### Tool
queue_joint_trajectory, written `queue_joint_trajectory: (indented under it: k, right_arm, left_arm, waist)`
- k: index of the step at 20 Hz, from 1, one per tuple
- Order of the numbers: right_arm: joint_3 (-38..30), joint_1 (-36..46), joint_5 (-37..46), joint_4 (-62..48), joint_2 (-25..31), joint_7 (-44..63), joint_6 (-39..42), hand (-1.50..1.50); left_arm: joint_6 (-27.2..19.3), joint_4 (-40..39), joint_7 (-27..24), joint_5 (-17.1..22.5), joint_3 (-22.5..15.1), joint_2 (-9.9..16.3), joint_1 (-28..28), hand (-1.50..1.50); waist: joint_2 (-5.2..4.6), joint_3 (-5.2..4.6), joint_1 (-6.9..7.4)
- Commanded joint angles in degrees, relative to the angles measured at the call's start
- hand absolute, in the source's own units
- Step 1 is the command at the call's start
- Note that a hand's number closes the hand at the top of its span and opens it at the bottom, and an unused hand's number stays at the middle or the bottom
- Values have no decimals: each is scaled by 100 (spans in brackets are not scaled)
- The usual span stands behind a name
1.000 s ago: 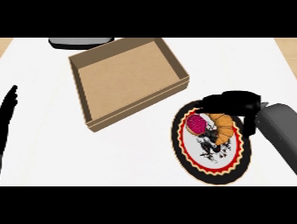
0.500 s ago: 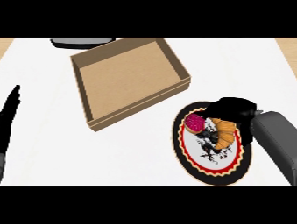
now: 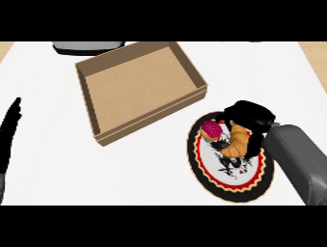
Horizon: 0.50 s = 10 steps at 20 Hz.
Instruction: Pick the croissant from the plate and place it in the cardboard box
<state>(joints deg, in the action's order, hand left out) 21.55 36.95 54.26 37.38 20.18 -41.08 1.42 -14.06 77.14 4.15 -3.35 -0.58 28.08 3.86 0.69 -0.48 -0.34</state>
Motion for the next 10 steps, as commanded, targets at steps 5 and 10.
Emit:
queue_joint_trajectory:
  k: [5, 10]
  right_arm:
    - [-1373, -384, -495, -138, -554, 3671, -942, 150]
    - [-1133, -169, 147, 931, -928, 5490, -1561, 150]
  left_arm:
    - [-123, 20, 146, -8, 134, 45, -106, 0]
    - [-41, -108, 41, 9, 158, 62, -235, 0]
  waist:
    - [93, 29, -370]
    - [139, 6, -366]
